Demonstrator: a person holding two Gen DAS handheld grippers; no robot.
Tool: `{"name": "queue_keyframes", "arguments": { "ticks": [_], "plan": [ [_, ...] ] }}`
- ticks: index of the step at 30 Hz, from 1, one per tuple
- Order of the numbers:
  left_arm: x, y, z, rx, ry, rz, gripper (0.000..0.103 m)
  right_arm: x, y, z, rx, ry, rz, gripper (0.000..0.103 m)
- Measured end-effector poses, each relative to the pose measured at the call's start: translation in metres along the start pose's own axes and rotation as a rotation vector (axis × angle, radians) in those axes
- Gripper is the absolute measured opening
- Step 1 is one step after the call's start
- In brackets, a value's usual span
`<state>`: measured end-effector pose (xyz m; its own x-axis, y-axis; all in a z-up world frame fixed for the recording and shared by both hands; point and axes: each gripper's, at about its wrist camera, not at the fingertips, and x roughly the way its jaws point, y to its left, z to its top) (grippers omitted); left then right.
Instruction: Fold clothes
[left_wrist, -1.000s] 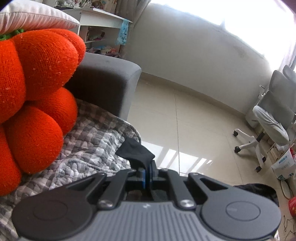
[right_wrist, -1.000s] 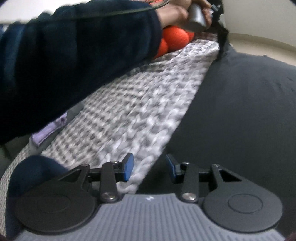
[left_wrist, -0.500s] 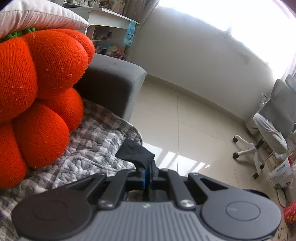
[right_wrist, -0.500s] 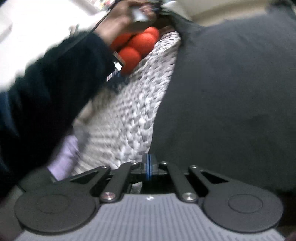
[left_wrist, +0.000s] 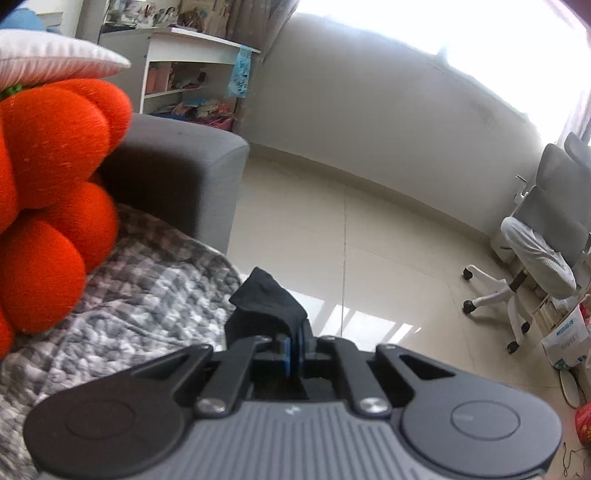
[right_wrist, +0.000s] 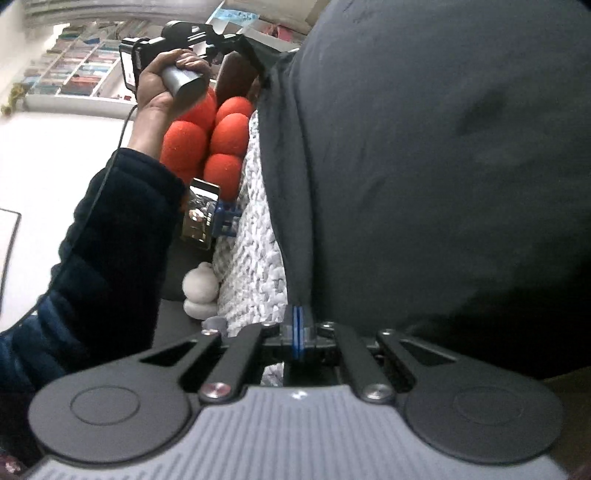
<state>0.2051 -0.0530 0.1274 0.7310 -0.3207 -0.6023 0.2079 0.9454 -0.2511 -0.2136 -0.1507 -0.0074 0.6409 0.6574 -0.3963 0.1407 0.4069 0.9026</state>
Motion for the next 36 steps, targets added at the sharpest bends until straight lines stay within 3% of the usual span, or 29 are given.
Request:
{"name": "queue_keyframes", "arguments": {
  "ticks": [2,9,16,18,19,20,22,24,27,31,35,36],
  "plan": [
    [0.003,-0.014,-0.003,0.014,-0.004,-0.002,0.004,-0.006,0.001,0.003,-0.015,-0.004,-0.007,0.001],
    [0.025,-0.060,-0.020,0.097,0.003,0.028,0.004,-0.017,0.010,0.005,-0.135,-0.050,-0.163,0.002],
    [0.046,-0.072,-0.030,0.072,0.021,0.108,0.004,-0.020,0.014,0.008,-0.192,-0.058,-0.266,0.002],
    [0.048,-0.071,-0.030,0.039,0.059,0.074,0.009,-0.021,0.015,0.009,-0.208,-0.061,-0.305,0.003],
    [0.049,-0.068,-0.029,0.026,0.080,0.058,0.021,-0.021,0.015,0.010,-0.216,-0.063,-0.325,0.004],
    [0.048,-0.063,-0.026,0.017,0.087,0.050,0.041,-0.021,0.015,0.010,-0.224,-0.064,-0.345,0.010],
    [0.040,-0.048,-0.019,-0.008,0.071,0.035,0.055,-0.026,0.016,0.017,-0.227,-0.077,-0.350,0.013],
    [0.027,-0.025,-0.009,-0.052,0.045,-0.006,0.059,-0.032,0.020,0.024,-0.251,-0.088,-0.368,0.013],
    [0.008,0.013,0.001,-0.123,0.022,-0.008,0.061,-0.043,0.028,0.032,-0.318,-0.106,-0.413,0.013],
    [-0.023,0.059,-0.016,-0.202,0.032,0.003,0.061,-0.039,0.054,0.070,-0.424,-0.144,-0.428,0.013],
    [-0.060,0.092,-0.051,-0.338,0.072,0.007,0.061,-0.016,0.082,0.139,-0.517,-0.145,-0.399,0.015],
    [-0.069,0.094,-0.062,-0.360,0.080,0.016,0.061,-0.004,0.085,0.161,-0.525,-0.141,-0.389,0.029]
  ]
}}
